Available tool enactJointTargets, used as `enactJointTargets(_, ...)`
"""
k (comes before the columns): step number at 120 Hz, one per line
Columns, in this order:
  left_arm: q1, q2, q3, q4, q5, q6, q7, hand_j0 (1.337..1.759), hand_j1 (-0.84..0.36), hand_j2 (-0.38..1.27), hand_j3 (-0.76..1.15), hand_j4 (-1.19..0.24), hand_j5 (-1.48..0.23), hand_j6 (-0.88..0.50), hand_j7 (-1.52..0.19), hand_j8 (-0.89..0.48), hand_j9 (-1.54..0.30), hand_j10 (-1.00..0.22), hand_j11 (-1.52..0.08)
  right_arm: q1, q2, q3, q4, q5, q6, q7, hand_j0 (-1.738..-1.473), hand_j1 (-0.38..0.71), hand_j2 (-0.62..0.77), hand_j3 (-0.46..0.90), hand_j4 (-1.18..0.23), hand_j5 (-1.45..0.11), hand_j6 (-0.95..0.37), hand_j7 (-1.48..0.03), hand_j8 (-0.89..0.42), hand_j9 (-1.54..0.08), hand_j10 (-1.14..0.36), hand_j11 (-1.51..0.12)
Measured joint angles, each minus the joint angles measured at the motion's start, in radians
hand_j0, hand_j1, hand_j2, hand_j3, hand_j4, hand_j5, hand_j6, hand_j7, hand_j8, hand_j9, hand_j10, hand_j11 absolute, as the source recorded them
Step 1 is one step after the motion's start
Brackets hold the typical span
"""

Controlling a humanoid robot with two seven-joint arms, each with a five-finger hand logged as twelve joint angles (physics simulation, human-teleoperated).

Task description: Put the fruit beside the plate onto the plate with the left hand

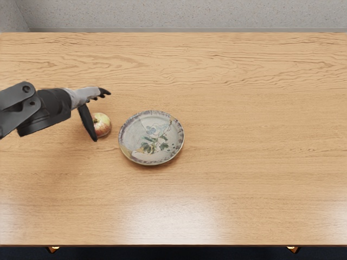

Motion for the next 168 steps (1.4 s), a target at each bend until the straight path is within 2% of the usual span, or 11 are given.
enactJointTargets(26, 0.006, -0.035, 0.108, 0.001, 0.082, 0.178, 0.000, 1.658, 0.25, 0.02, 0.00, -0.09, -0.11, -0.09, -0.11, -0.09, -0.11, -0.09, -0.11, 0.000, 0.000, 0.000, 0.000, 0.000, 0.000, 0.000, -1.658, -0.35, 0.00, 0.00, 0.00, 0.00, 0.00, 0.00, 0.00, 0.00, 0.00, 0.00)
enactJointTargets(44, 0.004, -0.050, 0.152, -0.001, 0.120, 0.260, 0.000, 1.658, 0.17, 0.06, 0.00, -0.11, -0.14, -0.11, -0.14, -0.11, -0.14, -0.11, -0.14, 0.000, 0.000, 0.000, 0.000, 0.000, 0.000, 0.000, -1.658, -0.35, 0.00, 0.00, 0.00, 0.00, 0.00, 0.00, 0.00, 0.00, 0.00, 0.00)
enactJointTargets(72, -0.001, -0.050, 0.189, -0.014, 0.129, 0.280, 0.001, 1.658, -0.06, 0.10, 0.00, -0.30, -0.39, -0.30, -0.39, -0.30, -0.38, -0.30, -0.38, 0.000, 0.000, 0.000, 0.000, 0.000, 0.000, 0.000, -1.658, -0.35, 0.00, 0.00, 0.00, 0.00, 0.00, 0.00, 0.00, 0.00, 0.00, 0.00)
enactJointTargets(100, -0.006, -0.049, 0.194, -0.023, 0.129, 0.273, 0.000, 1.658, -0.19, 0.12, 0.00, -0.45, -0.58, -0.45, -0.58, -0.45, -0.58, -0.45, -0.58, 0.000, 0.000, 0.000, 0.000, 0.000, 0.000, 0.000, -1.658, -0.35, 0.00, 0.00, 0.00, 0.00, 0.00, 0.00, 0.00, 0.00, 0.00, 0.00)
enactJointTargets(112, -0.008, -0.048, 0.195, -0.024, 0.126, 0.264, 0.001, 1.657, -0.23, 0.21, 0.00, -0.52, -0.67, -0.41, -0.67, -0.46, -0.68, -0.52, -0.67, 0.000, 0.000, 0.000, 0.000, 0.000, 0.000, 0.000, -1.658, -0.35, 0.00, 0.00, 0.00, 0.00, 0.00, 0.00, 0.00, 0.00, 0.00, 0.00)
enactJointTargets(123, -0.012, -0.047, 0.194, -0.025, 0.117, 0.251, 0.001, 1.655, -0.29, 0.29, 0.00, -0.45, -0.76, -0.33, -0.76, -0.38, -0.77, -0.58, -0.76, 0.000, 0.000, 0.000, 0.000, 0.000, 0.000, 0.000, -1.658, -0.35, 0.00, 0.00, 0.00, 0.00, 0.00, 0.00, 0.00, 0.00, 0.00, 0.00)
enactJointTargets(134, -0.047, -0.029, 0.193, -0.038, 0.095, 0.241, 0.001, 1.654, -0.31, 0.28, 0.00, -0.39, -0.83, -0.27, -0.83, -0.33, -0.82, -0.61, -0.82, 0.000, 0.000, 0.000, 0.000, 0.000, 0.000, 0.000, -1.658, -0.35, 0.00, 0.00, 0.00, 0.00, 0.00, 0.00, 0.00, 0.00, 0.00, 0.00)
enactJointTargets(142, -0.081, -0.015, 0.191, -0.062, 0.078, 0.237, 0.001, 1.653, -0.31, 0.26, 0.00, -0.37, -0.86, -0.25, -0.87, -0.31, -0.85, -0.62, -0.85, 0.000, 0.000, 0.000, 0.000, 0.000, 0.000, 0.000, -1.658, -0.35, 0.00, 0.00, 0.00, 0.00, 0.00, 0.00, 0.00, 0.00, 0.00, 0.00)
enactJointTargets(149, -0.102, -0.001, 0.187, -0.086, 0.061, 0.229, 0.001, 1.653, -0.32, 0.35, 0.00, -0.36, -0.89, -0.24, -0.90, -0.30, -0.88, -0.62, -0.87, 0.000, 0.000, 0.000, 0.000, 0.000, 0.000, 0.000, -1.658, -0.35, 0.00, 0.00, 0.00, 0.00, 0.00, 0.00, 0.00, 0.00, 0.00, 0.00)
enactJointTargets(160, -0.171, 0.058, 0.181, -0.160, 0.004, 0.213, 0.000, 1.652, -0.33, 0.31, 0.00, -0.33, -0.93, -0.22, -0.93, -0.28, -0.89, -0.61, -0.90, 0.000, 0.000, 0.000, 0.000, 0.000, 0.000, 0.000, -1.658, -0.35, 0.00, 0.00, 0.00, 0.00, 0.00, 0.00, 0.00, 0.00, 0.00, 0.00)
enactJointTargets(168, -0.180, 0.065, 0.177, -0.215, -0.032, 0.188, 0.000, 1.651, -0.32, 0.31, 0.00, -0.32, -0.94, -0.21, -0.95, -0.27, -0.91, -0.60, -0.91, 0.000, 0.000, 0.000, 0.000, 0.000, 0.000, 0.000, -1.658, -0.35, 0.00, 0.00, 0.00, 0.00, 0.00, 0.00, 0.00, 0.00, 0.00, 0.00)
